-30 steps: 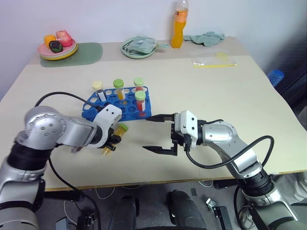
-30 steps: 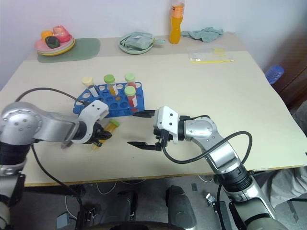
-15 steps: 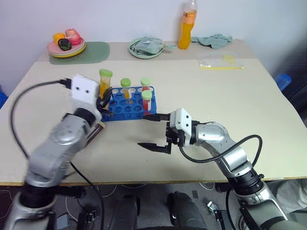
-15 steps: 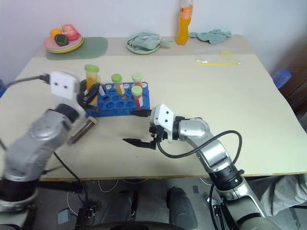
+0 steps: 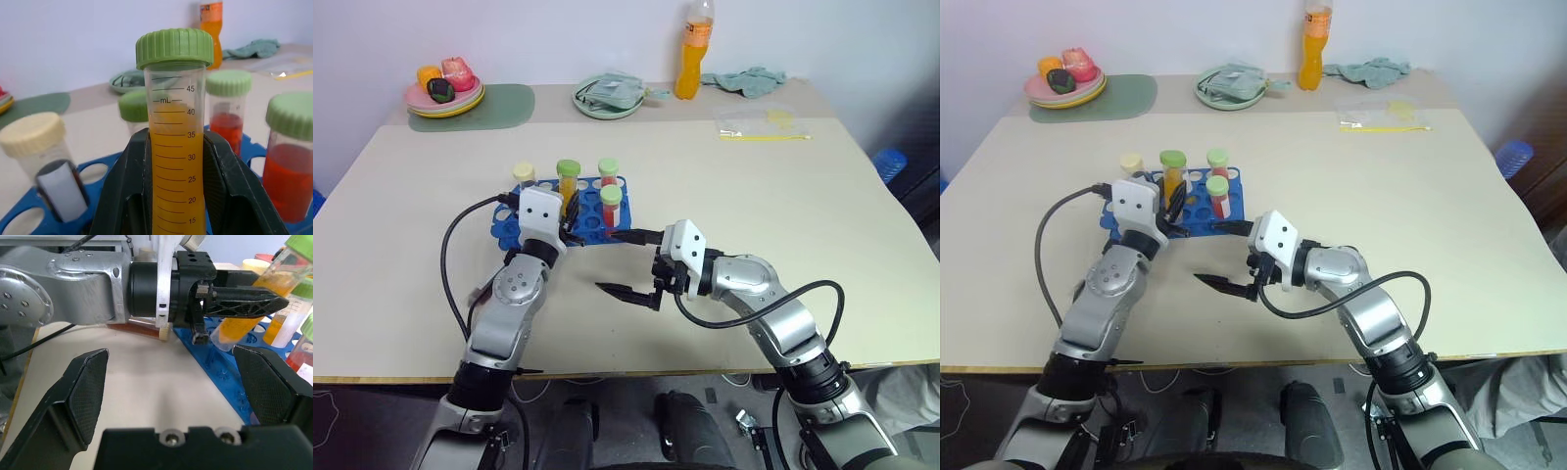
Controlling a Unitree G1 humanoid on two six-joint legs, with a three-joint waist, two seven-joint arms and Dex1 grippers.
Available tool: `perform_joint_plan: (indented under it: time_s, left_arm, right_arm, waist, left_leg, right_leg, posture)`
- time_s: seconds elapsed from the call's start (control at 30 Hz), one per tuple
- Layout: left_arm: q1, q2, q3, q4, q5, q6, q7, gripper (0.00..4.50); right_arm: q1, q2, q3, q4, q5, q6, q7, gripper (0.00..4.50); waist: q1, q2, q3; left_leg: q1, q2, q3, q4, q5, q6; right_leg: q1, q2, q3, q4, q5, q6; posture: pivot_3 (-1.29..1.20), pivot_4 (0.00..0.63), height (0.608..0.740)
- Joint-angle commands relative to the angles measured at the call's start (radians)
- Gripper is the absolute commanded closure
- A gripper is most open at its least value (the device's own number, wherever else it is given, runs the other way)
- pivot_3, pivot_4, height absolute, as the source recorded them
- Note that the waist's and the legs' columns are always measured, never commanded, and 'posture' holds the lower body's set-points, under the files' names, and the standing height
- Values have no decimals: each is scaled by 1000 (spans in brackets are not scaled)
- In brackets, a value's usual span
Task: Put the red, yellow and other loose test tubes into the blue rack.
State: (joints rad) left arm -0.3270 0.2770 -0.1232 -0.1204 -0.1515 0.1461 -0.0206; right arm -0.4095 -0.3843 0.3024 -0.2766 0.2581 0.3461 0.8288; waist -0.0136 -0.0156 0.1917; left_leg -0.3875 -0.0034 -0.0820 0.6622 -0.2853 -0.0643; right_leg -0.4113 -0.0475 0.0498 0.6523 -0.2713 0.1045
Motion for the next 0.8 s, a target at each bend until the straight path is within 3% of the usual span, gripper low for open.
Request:
perform_joint_plan:
  time_s: [0.03, 0.27, 0.43, 0.8]
  left_arm:
    - [-19, -33, 18, 38, 16, -78, -40, 3721]
    - [-29, -80, 22, 119, 78, -182, -58, 3721]
    - [-10, -136, 67, 173, 30, -342, -103, 3721]
    - [-6, -159, 88, 258, 83, -445, -114, 3721]
  right_arm:
    - [-1, 3, -20, -54, 14, 6, -11, 0]
    - [-3, 3, -16, -61, 17, 13, -12, 0]
    - [2, 1, -18, -69, 18, 17, -12, 0]
    - [-3, 1, -21, -69, 20, 22, -11, 0]
  waist:
    - [0, 0, 0]
    - [2, 0, 0]
    - [3, 0, 0]
    - [1, 0, 0]
  left_leg:
    - [0, 0, 0, 0, 0, 0]
    - [0, 0, 0, 0, 0, 0]
    - [0, 0, 0, 0, 0, 0]
    - [0, 0, -1, 0, 0, 0]
  right_leg:
    - [0, 0, 0, 0, 0, 0]
    - [0, 0, 0, 0, 0, 0]
    - [0, 0, 0, 0, 0, 0]
    - [1, 0, 0, 0, 0, 0]
  posture:
    - [0, 150, 740]
    - [0, 150, 740]
    - [0, 150, 740]
    - [0, 150, 740]
